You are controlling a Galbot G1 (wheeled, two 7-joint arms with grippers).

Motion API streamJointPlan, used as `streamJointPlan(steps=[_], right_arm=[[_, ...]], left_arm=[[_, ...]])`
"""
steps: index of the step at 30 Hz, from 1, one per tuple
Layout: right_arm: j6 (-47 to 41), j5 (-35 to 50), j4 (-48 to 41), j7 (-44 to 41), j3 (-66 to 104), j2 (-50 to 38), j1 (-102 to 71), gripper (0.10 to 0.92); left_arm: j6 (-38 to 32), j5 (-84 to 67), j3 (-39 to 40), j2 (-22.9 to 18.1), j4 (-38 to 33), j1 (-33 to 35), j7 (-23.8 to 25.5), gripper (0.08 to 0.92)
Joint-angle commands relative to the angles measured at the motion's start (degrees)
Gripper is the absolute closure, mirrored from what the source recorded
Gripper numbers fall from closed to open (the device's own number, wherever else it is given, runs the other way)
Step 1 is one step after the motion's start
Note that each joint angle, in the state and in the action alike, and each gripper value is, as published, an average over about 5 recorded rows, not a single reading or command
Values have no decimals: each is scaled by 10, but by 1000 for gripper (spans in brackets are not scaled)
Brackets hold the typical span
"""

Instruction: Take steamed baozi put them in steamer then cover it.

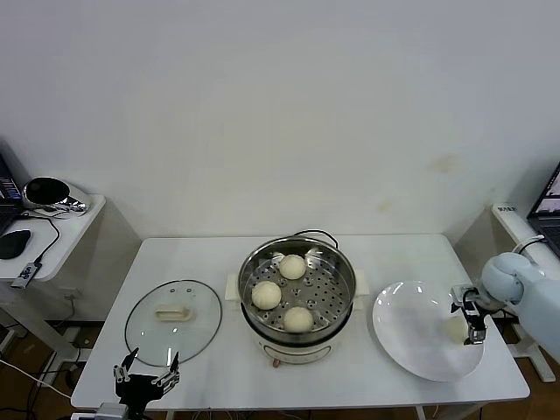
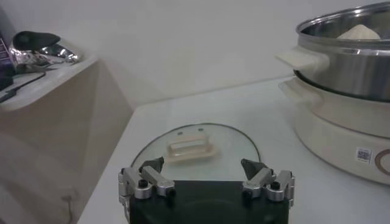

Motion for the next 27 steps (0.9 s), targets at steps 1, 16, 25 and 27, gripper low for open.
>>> streamJointPlan(steps=[1, 16, 25, 27], right_arm=[[1, -8, -9, 11, 4, 4, -10, 203], [-8, 11, -6, 14, 8, -2, -9, 353], [-32, 71, 31, 8, -30, -33, 53, 462], [-42, 100, 49, 4, -70, -43, 97, 463]], left_arm=[[0, 1, 1, 0, 2, 0, 1, 177], [0, 2, 3, -1, 4, -1, 1, 177], [-1, 2, 5, 0, 10, -11, -1, 177], [-1, 3, 6, -1, 12, -15, -2, 177]])
